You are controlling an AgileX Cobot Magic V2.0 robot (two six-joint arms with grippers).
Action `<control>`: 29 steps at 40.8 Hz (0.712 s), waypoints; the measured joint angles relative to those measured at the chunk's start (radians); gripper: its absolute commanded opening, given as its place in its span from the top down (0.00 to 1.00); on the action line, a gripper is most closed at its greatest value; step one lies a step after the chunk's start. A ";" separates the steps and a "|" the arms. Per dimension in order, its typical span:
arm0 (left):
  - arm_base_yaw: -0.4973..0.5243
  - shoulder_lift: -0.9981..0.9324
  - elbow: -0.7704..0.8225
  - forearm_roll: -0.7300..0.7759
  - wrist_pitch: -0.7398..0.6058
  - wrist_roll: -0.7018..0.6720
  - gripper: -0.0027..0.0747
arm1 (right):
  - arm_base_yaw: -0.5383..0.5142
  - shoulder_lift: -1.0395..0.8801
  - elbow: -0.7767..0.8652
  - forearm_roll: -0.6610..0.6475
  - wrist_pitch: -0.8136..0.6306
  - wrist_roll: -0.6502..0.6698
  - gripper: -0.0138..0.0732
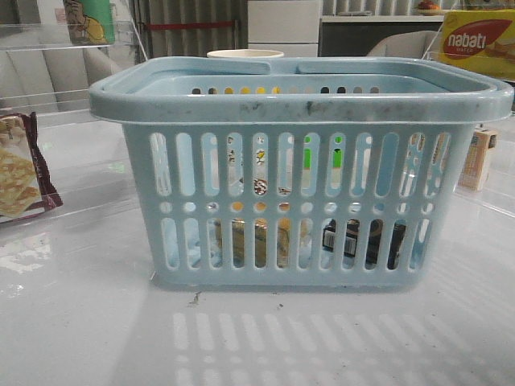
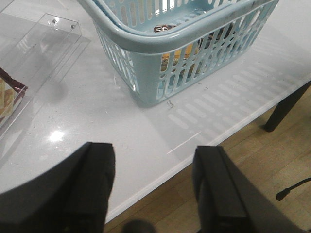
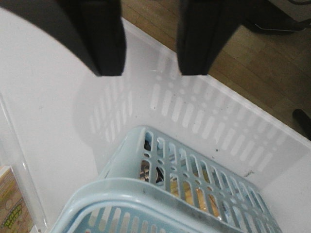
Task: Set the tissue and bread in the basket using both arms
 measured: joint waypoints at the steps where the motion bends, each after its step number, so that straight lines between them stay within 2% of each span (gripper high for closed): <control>1: 0.000 0.000 0.002 0.000 0.000 0.000 0.63 | 0.000 -0.002 0.005 0.000 0.002 0.000 0.63; 5: 0.000 0.000 0.002 0.002 0.000 0.000 0.76 | 0.000 -0.002 0.016 0.000 0.006 -0.002 0.75; 9: 0.000 0.000 0.002 0.002 0.000 0.000 0.85 | 0.000 -0.002 0.016 0.000 0.006 -0.002 0.78; 29: 0.000 0.000 0.002 0.002 0.004 0.000 0.85 | 0.000 -0.002 0.016 0.000 0.033 -0.006 0.78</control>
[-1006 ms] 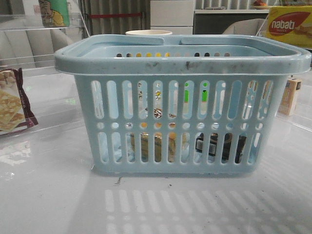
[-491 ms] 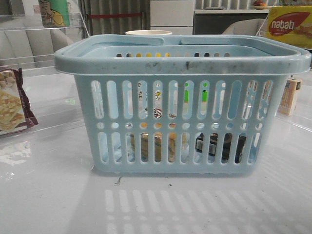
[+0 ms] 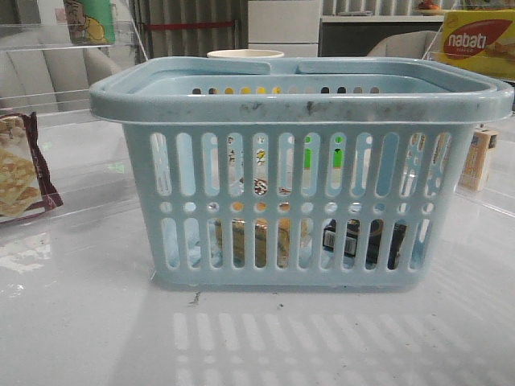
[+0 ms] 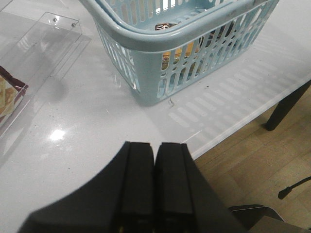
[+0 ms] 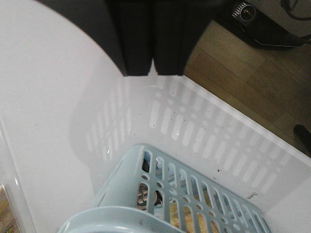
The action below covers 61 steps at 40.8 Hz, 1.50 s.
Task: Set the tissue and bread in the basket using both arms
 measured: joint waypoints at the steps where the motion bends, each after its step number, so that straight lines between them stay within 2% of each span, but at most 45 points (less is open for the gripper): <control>1: 0.000 0.000 0.000 0.000 0.000 0.000 0.85 | 0.000 0.000 0.000 0.000 0.002 0.000 0.78; 7: 0.023 -0.030 0.017 0.009 -0.004 0.000 0.85 | 0.000 0.000 0.000 0.000 0.002 0.000 0.78; 11: 0.120 -0.085 0.044 0.022 -0.040 0.000 0.85 | 0.000 0.000 0.000 0.000 0.002 0.000 0.78; 23: 0.473 -0.333 0.320 -0.069 -0.396 0.000 0.85 | 0.000 0.000 0.000 0.000 0.002 0.000 0.78; 31: 0.614 -0.485 0.522 -0.094 -0.527 0.002 0.85 | 0.000 0.000 0.000 0.000 0.002 0.000 0.78; 37: 0.648 -0.531 0.626 -0.096 -0.619 0.002 0.85 | 0.000 0.000 0.000 0.000 0.002 0.000 0.78; 45: 0.635 -0.554 0.729 -0.096 -0.758 0.021 0.85 | 0.000 0.000 0.000 0.000 0.002 0.000 0.78; 53: 0.587 -0.563 0.729 -0.096 -0.847 0.105 0.85 | 0.000 0.000 0.000 0.000 0.004 0.000 0.78; 61: 0.587 -0.563 0.729 -0.097 -0.871 0.149 0.85 | 0.000 0.000 0.000 0.000 0.004 0.000 0.78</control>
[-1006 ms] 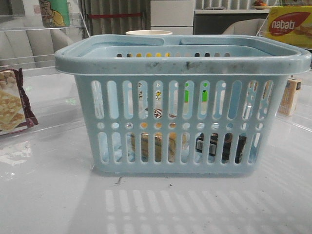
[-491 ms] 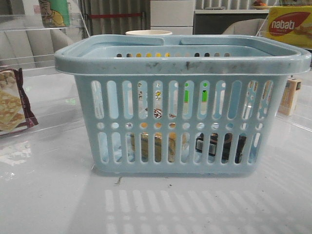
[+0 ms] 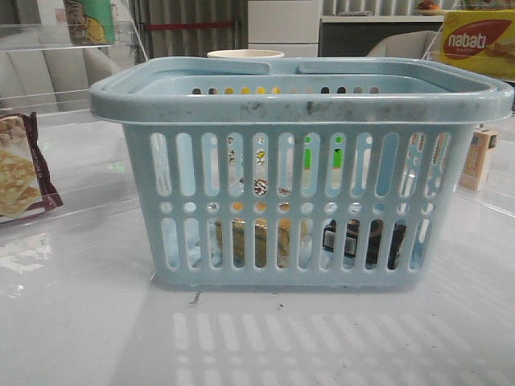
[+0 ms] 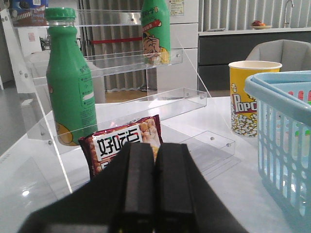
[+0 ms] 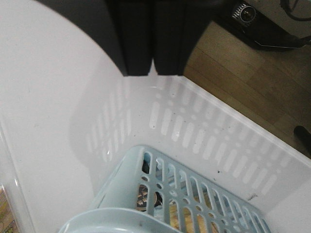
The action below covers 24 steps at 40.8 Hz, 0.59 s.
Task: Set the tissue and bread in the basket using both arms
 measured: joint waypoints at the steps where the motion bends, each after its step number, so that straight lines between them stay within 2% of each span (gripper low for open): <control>1: 0.003 0.000 0.000 0.000 -0.002 0.002 0.85 | 0.000 0.000 0.000 0.000 0.000 0.000 0.78; 10: 0.045 0.000 0.000 -0.006 -0.002 0.002 0.85 | 0.000 0.000 0.000 0.000 0.000 0.000 0.78; 24: 0.045 0.000 0.000 -0.017 -0.002 0.002 0.85 | 0.000 0.000 0.000 0.000 0.000 0.000 0.78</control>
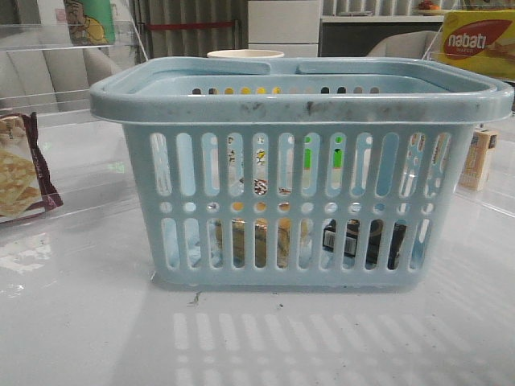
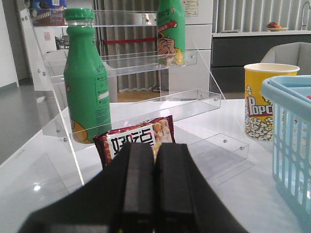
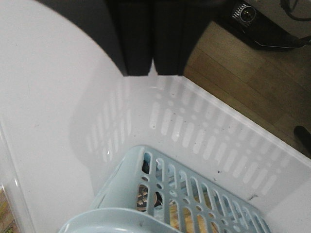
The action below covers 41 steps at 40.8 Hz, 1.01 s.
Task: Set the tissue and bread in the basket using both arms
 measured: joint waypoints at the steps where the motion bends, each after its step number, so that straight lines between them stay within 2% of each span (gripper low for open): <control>1: 0.000 0.000 0.000 0.000 0.000 0.000 0.85 | 0.000 0.000 0.000 0.000 0.000 0.000 0.78; 33: 0.000 0.000 0.000 0.000 -0.004 0.004 0.85 | -0.002 -0.013 0.006 -0.004 0.000 -0.002 0.78; 37: 0.000 0.000 0.000 0.000 -0.004 0.004 0.85 | -0.043 -0.065 0.044 -0.011 -0.040 -0.007 0.78; 41: 0.000 0.000 0.000 0.000 -0.004 0.004 0.85 | -0.134 -0.151 0.128 -0.013 -0.145 -0.019 0.78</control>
